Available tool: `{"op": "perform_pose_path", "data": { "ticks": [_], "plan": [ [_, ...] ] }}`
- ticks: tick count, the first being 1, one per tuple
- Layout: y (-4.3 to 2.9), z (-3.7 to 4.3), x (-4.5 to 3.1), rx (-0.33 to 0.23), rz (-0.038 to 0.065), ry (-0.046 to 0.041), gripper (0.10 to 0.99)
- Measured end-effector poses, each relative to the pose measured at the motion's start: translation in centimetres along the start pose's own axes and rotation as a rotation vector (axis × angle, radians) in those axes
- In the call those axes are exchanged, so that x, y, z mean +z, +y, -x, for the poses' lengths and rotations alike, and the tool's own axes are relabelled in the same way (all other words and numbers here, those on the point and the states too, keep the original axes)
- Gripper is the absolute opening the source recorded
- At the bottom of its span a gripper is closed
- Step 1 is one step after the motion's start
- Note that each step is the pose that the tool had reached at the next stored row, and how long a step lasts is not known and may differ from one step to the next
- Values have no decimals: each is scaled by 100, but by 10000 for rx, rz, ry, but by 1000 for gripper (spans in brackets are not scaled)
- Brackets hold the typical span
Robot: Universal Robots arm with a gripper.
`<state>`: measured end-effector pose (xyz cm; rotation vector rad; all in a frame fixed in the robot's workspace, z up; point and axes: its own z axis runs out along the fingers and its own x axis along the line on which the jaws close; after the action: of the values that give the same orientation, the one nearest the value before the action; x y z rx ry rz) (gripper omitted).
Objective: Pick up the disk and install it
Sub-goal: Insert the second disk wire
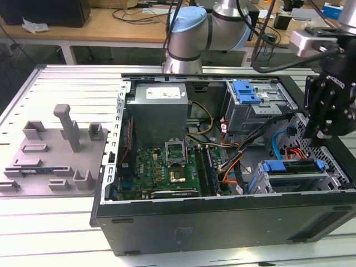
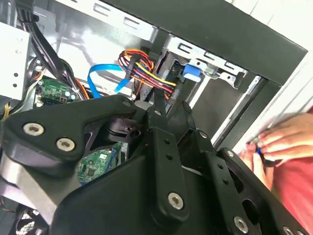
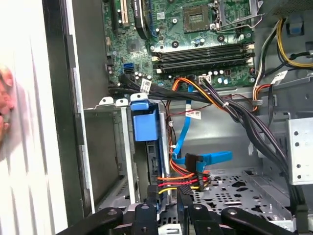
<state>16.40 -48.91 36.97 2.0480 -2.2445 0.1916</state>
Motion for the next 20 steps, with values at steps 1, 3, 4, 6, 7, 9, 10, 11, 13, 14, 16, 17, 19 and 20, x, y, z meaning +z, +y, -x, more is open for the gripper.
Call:
{"op": "perform_pose_path", "data": {
  "ticks": [1, 3, 4, 6, 7, 9, 10, 11, 13, 14, 16, 17, 19, 20],
  "plan": [
    [7, 71, -12, -3, -11, 181, 306],
    [14, 148, -33, -16, -2, 580, 306],
    [15, 165, -57, -19, -7, 732, 306],
    [18, 178, -160, -21, -27, 950, 306],
    [24, 209, -214, -24, -46, 1159, 306],
    [36, 282, -232, -31, -81, 1683, 306],
    [46, 345, -242, -35, -103, 1943, 306],
    [56, 397, -250, -37, -115, 2089, 306],
    [76, 470, -259, -42, -134, 2349, 306],
    [92, 500, -259, -42, -139, 2430, 306],
    [148, 553, -253, -44, -150, 2557, 306],
    [184, 570, -242, -44, -153, 2590, 306],
    [253, 588, -210, -34, -154, 2626, 306],
    [282, 596, -192, -23, -152, 2638, 306]
  ]
}}
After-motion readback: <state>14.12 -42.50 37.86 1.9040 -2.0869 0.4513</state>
